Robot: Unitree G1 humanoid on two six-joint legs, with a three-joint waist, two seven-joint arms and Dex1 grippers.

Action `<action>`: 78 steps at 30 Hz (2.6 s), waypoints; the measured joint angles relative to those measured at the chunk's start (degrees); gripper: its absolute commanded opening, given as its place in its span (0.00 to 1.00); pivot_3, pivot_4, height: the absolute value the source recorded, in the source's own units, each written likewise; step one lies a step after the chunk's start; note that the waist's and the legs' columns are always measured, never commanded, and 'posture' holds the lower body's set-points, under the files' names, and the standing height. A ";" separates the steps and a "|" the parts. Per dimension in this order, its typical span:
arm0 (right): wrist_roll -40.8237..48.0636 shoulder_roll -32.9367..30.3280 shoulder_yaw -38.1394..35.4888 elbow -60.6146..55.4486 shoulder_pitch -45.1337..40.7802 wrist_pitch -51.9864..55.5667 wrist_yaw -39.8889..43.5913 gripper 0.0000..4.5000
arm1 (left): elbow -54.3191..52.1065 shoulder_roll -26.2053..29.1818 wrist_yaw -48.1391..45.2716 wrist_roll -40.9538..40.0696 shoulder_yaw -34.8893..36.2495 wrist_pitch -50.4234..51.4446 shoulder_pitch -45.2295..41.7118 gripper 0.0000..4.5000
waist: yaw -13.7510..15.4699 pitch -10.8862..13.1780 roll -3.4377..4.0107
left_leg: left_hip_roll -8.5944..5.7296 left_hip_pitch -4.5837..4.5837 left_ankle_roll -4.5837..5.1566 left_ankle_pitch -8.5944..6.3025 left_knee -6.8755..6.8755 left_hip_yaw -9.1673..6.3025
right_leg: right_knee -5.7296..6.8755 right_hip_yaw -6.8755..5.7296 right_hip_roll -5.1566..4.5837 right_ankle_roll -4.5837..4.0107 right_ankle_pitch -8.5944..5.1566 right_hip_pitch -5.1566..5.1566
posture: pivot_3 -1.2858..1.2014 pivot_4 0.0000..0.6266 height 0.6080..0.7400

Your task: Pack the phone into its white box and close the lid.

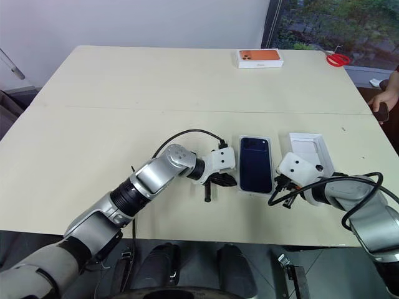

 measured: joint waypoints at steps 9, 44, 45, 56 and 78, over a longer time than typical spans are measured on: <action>4.77 -1.58 -9.29 1.08 -5.92 8.04 0.73 0.26 | -6.61 7.00 -0.35 -2.80 8.15 0.73 3.78 0.00 | -0.50 0.00 0.14 | 0.12 0.30 0.01 -0.01 -0.10 0.00 | 0.05 0.07 0.07 -0.02 0.00 0.15 | 0.52 0.24 0.94; 17.36 10.59 -4.40 17.31 -29.20 50.19 -25.82 0.01 | -17.34 18.22 -8.00 -11.72 21.82 -17.29 16.98 0.00 | -0.28 0.01 0.20 | 0.10 0.41 0.16 -0.10 -0.11 0.13 | -0.02 0.07 0.01 -0.06 -0.04 0.30 | 0.52 0.24 0.94; 18.99 10.59 -5.02 17.74 -29.21 50.19 -26.39 0.01 | -17.31 18.17 -8.00 -11.70 21.82 -17.32 16.98 0.00 | -0.28 0.02 0.20 | 0.10 0.41 0.17 -0.10 -0.11 0.14 | -0.02 0.07 0.00 -0.06 -0.04 0.31 | 0.52 0.24 0.94; 54.43 14.02 -15.91 21.40 -42.03 50.18 -38.50 0.01 | -12.87 17.48 -4.91 -9.91 22.39 -19.07 16.99 0.00 | -0.59 0.09 0.33 | 0.20 0.41 0.24 -0.14 -0.18 0.18 | 0.00 0.12 0.11 -0.07 -0.04 0.24 | 0.52 0.24 0.94; 102.88 34.72 -4.69 9.38 -21.13 17.21 -92.63 0.01 | -8.88 17.74 -2.57 -9.79 24.64 -19.82 15.11 0.00 | -0.16 0.10 0.32 | 0.17 -0.27 0.19 -0.10 0.04 0.00 | 0.14 -0.07 0.00 -0.06 -0.03 -0.30 | 0.52 0.24 0.94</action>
